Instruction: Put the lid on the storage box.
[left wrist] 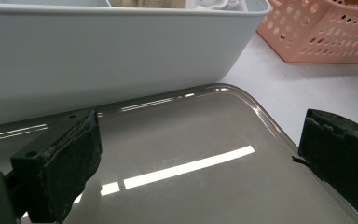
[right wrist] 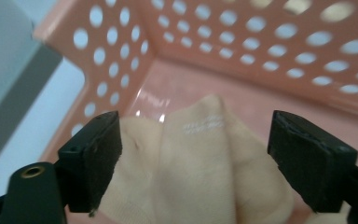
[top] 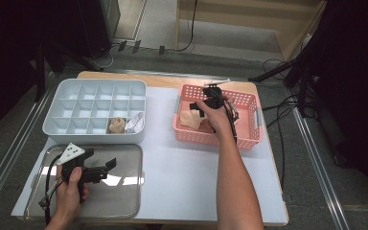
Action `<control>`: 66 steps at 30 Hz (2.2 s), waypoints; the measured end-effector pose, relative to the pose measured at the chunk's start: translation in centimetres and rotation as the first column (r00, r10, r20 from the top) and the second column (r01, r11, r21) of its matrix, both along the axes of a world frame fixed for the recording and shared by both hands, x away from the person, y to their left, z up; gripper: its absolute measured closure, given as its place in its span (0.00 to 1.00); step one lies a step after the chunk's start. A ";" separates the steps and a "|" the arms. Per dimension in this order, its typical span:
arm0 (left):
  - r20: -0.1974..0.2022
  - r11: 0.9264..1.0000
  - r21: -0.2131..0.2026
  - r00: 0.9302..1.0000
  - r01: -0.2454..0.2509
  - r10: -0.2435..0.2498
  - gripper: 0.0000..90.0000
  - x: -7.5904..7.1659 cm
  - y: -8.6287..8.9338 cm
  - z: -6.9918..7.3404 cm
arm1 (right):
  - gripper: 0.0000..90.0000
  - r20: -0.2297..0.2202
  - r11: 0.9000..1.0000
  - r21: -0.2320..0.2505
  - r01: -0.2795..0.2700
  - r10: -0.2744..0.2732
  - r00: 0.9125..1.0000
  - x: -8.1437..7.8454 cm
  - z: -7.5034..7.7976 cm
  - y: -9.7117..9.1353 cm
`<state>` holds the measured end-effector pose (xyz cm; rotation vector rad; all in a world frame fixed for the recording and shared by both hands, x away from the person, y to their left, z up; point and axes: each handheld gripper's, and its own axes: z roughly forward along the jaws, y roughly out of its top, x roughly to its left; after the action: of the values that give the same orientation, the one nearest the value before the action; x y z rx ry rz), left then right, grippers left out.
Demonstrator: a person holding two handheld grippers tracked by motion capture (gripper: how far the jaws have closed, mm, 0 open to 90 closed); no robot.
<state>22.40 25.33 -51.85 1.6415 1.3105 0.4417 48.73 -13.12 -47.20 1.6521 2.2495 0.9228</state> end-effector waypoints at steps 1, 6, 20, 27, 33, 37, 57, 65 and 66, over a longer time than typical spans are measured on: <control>0.000 1.000 0.000 1.000 0.000 0.000 0.00 0.0 0.0 0.0 | 0.17 -0.021 1.000 -0.022 -0.020 0.020 1.000 0.1 -0.2 0.3; -0.003 1.000 0.002 1.000 0.003 -0.003 0.00 0.0 -0.1 0.0 | 0.15 -0.113 0.986 -0.135 -0.096 0.081 0.990 0.4 -1.2 1.4; -0.008 1.000 0.004 1.000 0.003 -0.003 0.00 0.0 -0.2 -0.1 | 0.70 -0.081 0.965 -0.261 0.035 -0.058 0.995 0.6 -1.9 1.4; -0.012 1.000 0.005 1.000 0.007 -0.007 0.00 0.1 -0.1 -0.1 | 0.91 -0.037 0.964 -0.259 0.054 -0.066 0.997 0.3 -1.2 1.4; -0.009 1.000 0.003 1.000 0.003 -0.003 0.00 0.0 -0.1 -0.1 | 0.91 0.074 0.983 -0.124 0.138 -0.130 0.989 -0.4 0.4 0.1; -0.011 1.000 0.007 1.000 0.002 -0.002 0.00 0.1 -0.1 -0.1 | 0.91 0.146 0.983 -0.057 0.177 -0.167 0.975 -1.2 1.4 -0.6; -0.010 1.000 0.010 1.000 0.005 -0.005 0.00 0.1 -0.2 -0.1 | 0.91 0.298 0.985 0.097 0.145 -0.168 0.940 -7.3 5.3 -0.8; -0.010 1.000 0.016 1.000 0.009 -0.008 0.00 0.1 -0.3 -0.1 | 0.91 0.335 0.981 0.152 0.116 -0.162 0.928 -10.4 5.7 -1.2; -0.009 1.000 0.015 1.000 0.007 -0.007 0.00 0.1 -0.3 -0.1 | 0.91 0.343 0.981 0.161 0.108 -0.159 0.926 -10.9 5.7 -1.2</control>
<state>22.52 25.00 -51.95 1.6620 1.3102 0.4416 37.86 -14.37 -41.46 1.5229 1.8470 1.2532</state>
